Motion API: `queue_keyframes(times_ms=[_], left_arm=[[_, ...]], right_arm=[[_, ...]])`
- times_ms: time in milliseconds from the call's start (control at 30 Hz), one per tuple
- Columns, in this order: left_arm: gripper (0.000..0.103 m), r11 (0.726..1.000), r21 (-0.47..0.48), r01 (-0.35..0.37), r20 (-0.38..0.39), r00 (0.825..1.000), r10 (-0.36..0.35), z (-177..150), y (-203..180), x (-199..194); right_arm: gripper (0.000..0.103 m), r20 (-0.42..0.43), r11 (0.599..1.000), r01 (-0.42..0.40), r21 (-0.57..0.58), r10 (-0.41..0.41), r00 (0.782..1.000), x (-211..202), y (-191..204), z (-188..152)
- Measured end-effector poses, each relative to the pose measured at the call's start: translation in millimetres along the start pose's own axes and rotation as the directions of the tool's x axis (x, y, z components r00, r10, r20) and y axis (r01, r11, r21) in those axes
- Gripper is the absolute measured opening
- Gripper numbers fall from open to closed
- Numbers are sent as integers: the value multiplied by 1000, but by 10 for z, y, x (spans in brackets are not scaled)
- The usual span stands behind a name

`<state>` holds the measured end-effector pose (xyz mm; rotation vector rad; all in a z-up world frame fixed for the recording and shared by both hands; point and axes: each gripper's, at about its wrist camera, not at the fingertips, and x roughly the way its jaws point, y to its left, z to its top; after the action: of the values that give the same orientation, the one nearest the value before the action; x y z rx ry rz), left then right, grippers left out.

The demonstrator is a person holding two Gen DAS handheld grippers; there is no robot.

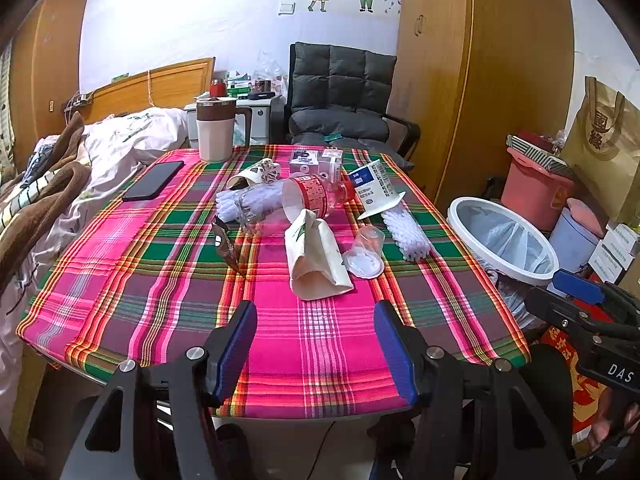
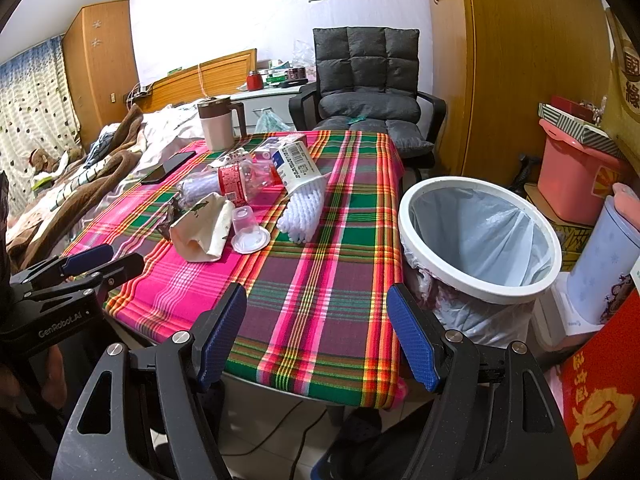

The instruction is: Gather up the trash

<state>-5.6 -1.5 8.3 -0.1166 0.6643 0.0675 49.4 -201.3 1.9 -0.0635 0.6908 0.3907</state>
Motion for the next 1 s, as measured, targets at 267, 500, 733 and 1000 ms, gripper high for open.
queue_keyframes(times_ms=[267,500,733,1000], left_arm=[[60,1000,4,7,-1,1000,-7,-27,6,11],[60,1000,8,11,-1,1000,-11,-25,5,9],[60,1000,14,11,-9,1000,-11,-24,-6,51],[60,1000,13,16,-44,999,-15,-17,42,210]], right_arm=[[74,1,1000,0,-1,0,1000,3,-1,2],[74,-1,1000,-1,0,1,1000,10,-3,4],[74,-1,1000,-3,0,3,1000,22,-2,4],[74,-11,1000,-4,7,4,1000,82,-12,43]])
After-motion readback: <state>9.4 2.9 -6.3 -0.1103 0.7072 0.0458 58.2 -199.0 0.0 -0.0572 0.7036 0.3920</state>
